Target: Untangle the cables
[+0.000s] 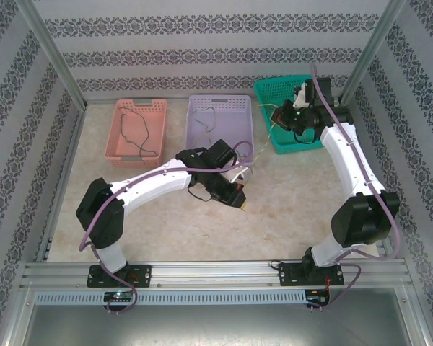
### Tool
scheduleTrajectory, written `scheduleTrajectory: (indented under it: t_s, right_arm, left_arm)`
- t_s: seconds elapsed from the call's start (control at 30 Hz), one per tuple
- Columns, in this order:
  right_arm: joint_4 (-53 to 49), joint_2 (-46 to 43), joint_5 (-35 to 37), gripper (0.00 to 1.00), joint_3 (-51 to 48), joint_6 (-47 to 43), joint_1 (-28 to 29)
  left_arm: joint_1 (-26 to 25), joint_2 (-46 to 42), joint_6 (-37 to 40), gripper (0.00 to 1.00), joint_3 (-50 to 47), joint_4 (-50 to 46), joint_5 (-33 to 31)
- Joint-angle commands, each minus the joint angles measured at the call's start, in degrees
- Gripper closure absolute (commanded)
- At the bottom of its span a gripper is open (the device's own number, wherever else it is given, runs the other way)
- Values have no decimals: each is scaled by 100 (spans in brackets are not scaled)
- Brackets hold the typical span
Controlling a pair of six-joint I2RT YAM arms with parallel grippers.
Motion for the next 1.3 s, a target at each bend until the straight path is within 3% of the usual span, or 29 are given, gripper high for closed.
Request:
scheduleTrajectory:
  t_s: [0.0,0.23,0.33,0.47,0.57,0.73,0.87,1.07,1.27]
  right_arm:
    - [1326,-287,158,100,-35,-606,97]
    - [1556,-1023,494,100,-979,-1551,441]
    - [1680,-1300,524,100,-1164,-1732,471]
    - [1765,-1570,545,100,-1308,-2022,704]
    - [1828,-1702,784,100,-1396,-2281,1105]
    - [1705,-1756,1660,100,-1334,-2791,1959]
    - [1866,-1827,1869,100,-1440,-2857,2158]
    - [1786,-1839,1648,100,-1379,-3001,2262]
    - [1319,-1724,1434,100,-1283,-3358,2269]
  left_arm:
    - [-128,-146,-491,79,296,-782,-314]
    - [215,-834,-2136,51,960,-154,-559]
    - [435,-1097,-2662,48,1189,-157,-401]
    - [1094,-1352,-4038,46,1590,375,-223]
    - [1529,-1102,-5141,46,2028,775,-260]
    - [1554,-119,-6572,44,3088,1318,-315]
    - [1492,248,-6782,43,3716,892,-419]
    - [1666,-113,-6831,47,3150,953,-573]
    - [2000,178,-6489,48,3608,970,214]
